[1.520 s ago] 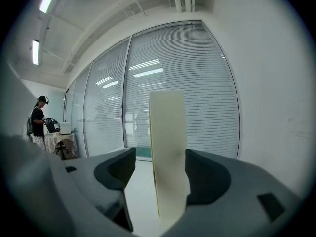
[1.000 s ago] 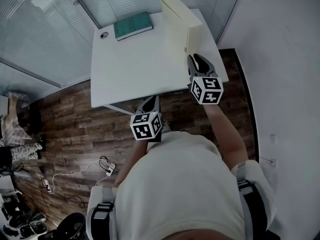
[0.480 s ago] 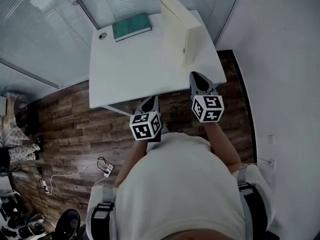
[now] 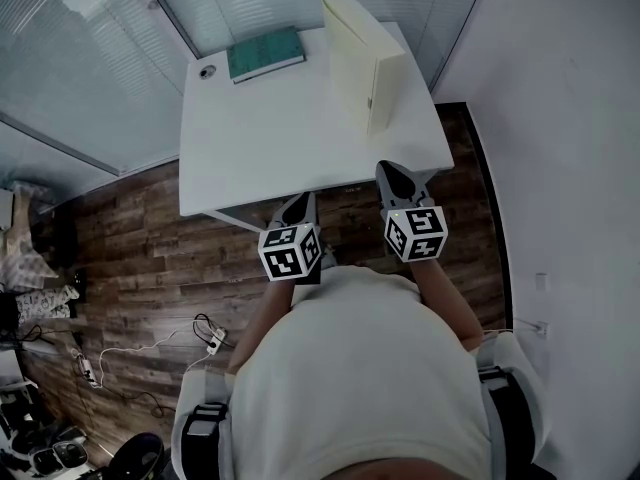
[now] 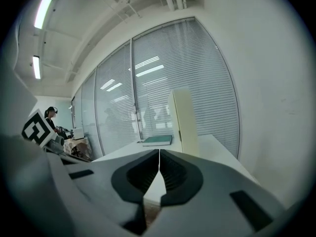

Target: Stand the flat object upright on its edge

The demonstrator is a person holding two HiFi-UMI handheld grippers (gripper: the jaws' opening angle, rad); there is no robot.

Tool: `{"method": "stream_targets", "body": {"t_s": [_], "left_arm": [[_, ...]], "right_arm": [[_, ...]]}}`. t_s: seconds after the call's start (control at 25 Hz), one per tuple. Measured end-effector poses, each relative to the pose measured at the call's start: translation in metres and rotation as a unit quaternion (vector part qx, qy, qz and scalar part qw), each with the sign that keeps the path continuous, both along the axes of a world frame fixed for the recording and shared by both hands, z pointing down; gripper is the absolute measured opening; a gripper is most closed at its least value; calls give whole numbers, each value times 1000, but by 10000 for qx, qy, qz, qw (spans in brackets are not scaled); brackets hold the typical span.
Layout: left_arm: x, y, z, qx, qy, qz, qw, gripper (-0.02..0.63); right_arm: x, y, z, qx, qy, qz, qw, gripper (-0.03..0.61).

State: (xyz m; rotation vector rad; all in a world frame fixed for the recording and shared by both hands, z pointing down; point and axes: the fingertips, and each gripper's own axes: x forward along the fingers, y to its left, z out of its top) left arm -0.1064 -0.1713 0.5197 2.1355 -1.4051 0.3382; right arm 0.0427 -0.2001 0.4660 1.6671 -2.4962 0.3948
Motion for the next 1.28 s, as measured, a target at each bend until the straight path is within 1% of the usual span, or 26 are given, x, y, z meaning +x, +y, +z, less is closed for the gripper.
{"method": "stream_targets", "body": {"t_s": [0.2,0.4,0.6,1.28], "left_arm": [[0,-1,1,-28,-3,4,10000,20],[1,1,3,-40,-13,6,10000,20],[0,-1,3,-51,-5,-5,10000,20],[4,-5,5,-85,9,-23,10000,20]], "right_arm": [[-6,1,-2,46,-62,-142,9999,25],[-8,3,-5,180,81,-209,9996,20],[-9,2,-4,128,-37,-241,9996,20],[-8,1,4,60,-159,-306,9994,20]]}}
